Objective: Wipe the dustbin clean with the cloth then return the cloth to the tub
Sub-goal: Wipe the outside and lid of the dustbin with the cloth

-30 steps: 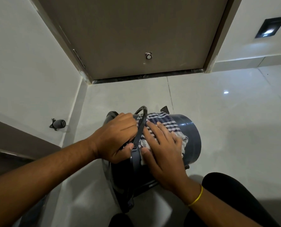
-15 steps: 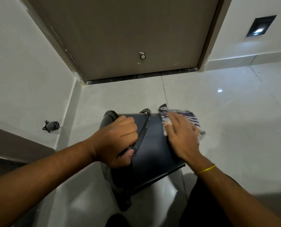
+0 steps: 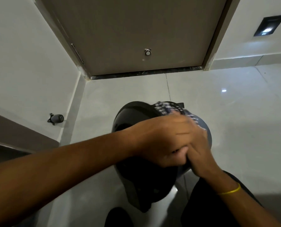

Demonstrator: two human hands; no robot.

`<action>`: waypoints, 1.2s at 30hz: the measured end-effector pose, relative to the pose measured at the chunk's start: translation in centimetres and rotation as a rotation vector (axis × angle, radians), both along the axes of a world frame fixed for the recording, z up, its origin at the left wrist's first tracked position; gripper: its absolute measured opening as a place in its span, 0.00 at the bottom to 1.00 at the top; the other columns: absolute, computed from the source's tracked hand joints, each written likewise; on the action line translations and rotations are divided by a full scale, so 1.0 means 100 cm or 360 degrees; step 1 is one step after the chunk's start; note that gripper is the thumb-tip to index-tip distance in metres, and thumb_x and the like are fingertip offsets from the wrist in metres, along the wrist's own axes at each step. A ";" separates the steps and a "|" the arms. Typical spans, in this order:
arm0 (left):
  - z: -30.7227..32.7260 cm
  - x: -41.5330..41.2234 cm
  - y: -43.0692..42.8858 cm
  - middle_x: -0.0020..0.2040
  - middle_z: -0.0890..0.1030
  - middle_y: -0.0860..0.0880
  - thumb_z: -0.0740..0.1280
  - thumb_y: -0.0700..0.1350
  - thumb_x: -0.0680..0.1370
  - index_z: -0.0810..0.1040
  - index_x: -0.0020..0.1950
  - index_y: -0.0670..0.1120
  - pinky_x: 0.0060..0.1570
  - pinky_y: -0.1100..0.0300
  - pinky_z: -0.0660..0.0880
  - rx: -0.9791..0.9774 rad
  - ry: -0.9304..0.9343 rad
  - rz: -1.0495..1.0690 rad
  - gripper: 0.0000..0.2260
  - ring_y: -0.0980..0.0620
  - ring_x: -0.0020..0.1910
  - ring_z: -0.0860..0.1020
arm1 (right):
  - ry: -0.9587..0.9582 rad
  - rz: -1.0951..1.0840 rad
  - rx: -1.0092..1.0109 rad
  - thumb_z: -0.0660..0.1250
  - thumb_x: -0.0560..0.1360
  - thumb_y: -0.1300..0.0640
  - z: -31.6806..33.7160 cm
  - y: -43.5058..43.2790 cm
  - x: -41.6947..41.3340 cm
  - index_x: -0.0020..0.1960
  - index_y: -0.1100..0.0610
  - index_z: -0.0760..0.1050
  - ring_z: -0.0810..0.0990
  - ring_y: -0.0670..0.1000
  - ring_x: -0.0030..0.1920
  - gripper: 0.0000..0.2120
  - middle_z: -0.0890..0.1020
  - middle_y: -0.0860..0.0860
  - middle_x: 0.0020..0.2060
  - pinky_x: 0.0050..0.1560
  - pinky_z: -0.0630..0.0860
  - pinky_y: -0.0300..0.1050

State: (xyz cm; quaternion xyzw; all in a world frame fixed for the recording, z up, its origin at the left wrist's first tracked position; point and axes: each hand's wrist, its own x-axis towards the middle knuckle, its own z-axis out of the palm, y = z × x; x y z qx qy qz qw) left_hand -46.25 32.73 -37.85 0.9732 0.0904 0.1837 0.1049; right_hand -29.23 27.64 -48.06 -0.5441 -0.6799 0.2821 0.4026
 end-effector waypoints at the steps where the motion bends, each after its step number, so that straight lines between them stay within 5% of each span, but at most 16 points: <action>1: 0.005 0.009 0.004 0.42 0.81 0.40 0.69 0.38 0.75 0.80 0.42 0.39 0.51 0.47 0.74 0.0009 -0.0037 0.0053 0.03 0.41 0.43 0.75 | 0.0085 -0.0057 -0.0085 0.59 0.81 0.56 -0.004 0.002 0.009 0.70 0.65 0.78 0.81 0.65 0.68 0.22 0.83 0.61 0.66 0.69 0.76 0.73; 6: 0.008 -0.019 0.047 0.53 0.80 0.48 0.60 0.53 0.82 0.79 0.55 0.46 0.63 0.46 0.71 -0.0111 0.0058 0.0565 0.13 0.50 0.54 0.77 | 0.0256 -0.0089 0.0016 0.58 0.85 0.48 0.003 0.007 0.017 0.80 0.57 0.73 0.75 0.54 0.79 0.26 0.79 0.51 0.76 0.80 0.68 0.68; 10: -0.019 -0.045 0.037 0.54 0.76 0.48 0.58 0.56 0.83 0.76 0.57 0.45 0.57 0.46 0.73 -0.0248 -0.0044 0.0665 0.16 0.48 0.53 0.74 | 0.0121 0.0043 0.0098 0.60 0.86 0.52 0.002 0.006 0.011 0.81 0.52 0.71 0.73 0.52 0.81 0.24 0.77 0.47 0.78 0.81 0.66 0.65; 15: -0.025 -0.057 0.037 0.52 0.73 0.49 0.59 0.57 0.81 0.72 0.55 0.47 0.52 0.45 0.72 -0.0242 -0.0108 0.0652 0.14 0.48 0.51 0.71 | -0.0034 0.0133 0.0139 0.57 0.87 0.46 0.002 0.006 0.006 0.82 0.49 0.69 0.73 0.51 0.80 0.25 0.76 0.45 0.77 0.80 0.68 0.60; 20: -0.026 -0.061 0.030 0.51 0.73 0.49 0.59 0.58 0.78 0.72 0.55 0.48 0.51 0.45 0.71 -0.0206 -0.0060 0.0621 0.15 0.48 0.49 0.70 | -0.0040 0.0063 0.0118 0.56 0.86 0.51 -0.008 0.013 0.015 0.80 0.52 0.73 0.74 0.51 0.79 0.23 0.78 0.46 0.76 0.78 0.70 0.61; 29: -0.031 -0.066 0.015 0.50 0.74 0.49 0.60 0.62 0.77 0.71 0.54 0.49 0.51 0.48 0.70 -0.0103 0.0028 0.0483 0.17 0.49 0.49 0.71 | -0.0061 -0.0392 -0.0442 0.59 0.84 0.40 -0.021 0.023 0.035 0.78 0.45 0.75 0.71 0.51 0.81 0.24 0.77 0.45 0.77 0.83 0.62 0.57; 32: -0.035 -0.071 0.015 0.50 0.74 0.48 0.61 0.61 0.75 0.71 0.54 0.48 0.51 0.48 0.70 -0.0066 0.0032 0.0481 0.17 0.49 0.49 0.70 | -0.0175 -0.0155 -0.0336 0.57 0.85 0.44 -0.007 0.007 0.017 0.81 0.49 0.72 0.68 0.54 0.83 0.26 0.74 0.47 0.80 0.82 0.63 0.63; 36: -0.037 -0.077 0.016 0.50 0.74 0.46 0.61 0.61 0.76 0.72 0.53 0.47 0.52 0.47 0.70 0.0009 0.0066 0.0419 0.18 0.46 0.49 0.71 | -0.0329 0.0121 -0.0080 0.53 0.86 0.44 0.011 -0.024 -0.029 0.83 0.39 0.65 0.62 0.48 0.86 0.25 0.69 0.38 0.82 0.80 0.62 0.65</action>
